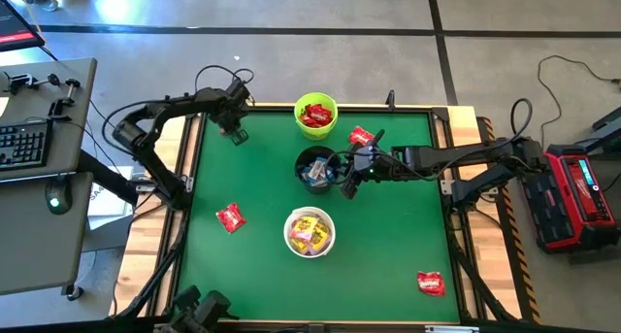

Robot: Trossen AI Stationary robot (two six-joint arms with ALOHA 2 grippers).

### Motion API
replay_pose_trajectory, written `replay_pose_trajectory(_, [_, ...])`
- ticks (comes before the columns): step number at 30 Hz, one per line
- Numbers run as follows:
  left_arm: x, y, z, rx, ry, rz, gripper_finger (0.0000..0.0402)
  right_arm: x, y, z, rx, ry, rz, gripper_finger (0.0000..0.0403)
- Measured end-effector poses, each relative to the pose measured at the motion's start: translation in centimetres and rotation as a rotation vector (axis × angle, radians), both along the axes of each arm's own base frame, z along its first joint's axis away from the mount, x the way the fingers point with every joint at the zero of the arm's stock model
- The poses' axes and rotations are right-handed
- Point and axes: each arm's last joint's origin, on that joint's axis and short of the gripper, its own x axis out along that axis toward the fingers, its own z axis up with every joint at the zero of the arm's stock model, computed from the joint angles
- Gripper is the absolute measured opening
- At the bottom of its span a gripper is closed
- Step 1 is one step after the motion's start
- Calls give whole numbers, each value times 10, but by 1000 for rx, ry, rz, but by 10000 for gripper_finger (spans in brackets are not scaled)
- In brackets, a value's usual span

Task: Sort candy by brand, put in halloween buckets
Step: Put the red candy into the green bucket

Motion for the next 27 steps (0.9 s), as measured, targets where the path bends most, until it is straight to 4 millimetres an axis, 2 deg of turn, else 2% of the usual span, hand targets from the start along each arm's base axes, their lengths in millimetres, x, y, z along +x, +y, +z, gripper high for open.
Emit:
replay_pose_trajectory(7, [10, -21, 38, 74, -160, -28, 0, 0, 0, 0, -2, 1, 2, 97])
replay_pose_trajectory(15, [24, -57, 77, 130, -344, -96, 0, 0, 0, 0, -5, 2, 5, 97])
replay_pose_trajectory(22, [39, -86, 93, 138, -464, -117, 0, 0, 0, 0, -5, 2, 5, 97])
replay_pose_trajectory(27, [59, -101, 99, 100, -624, -112, 0, 0, 0, 0, -4, 1, 4, 97])
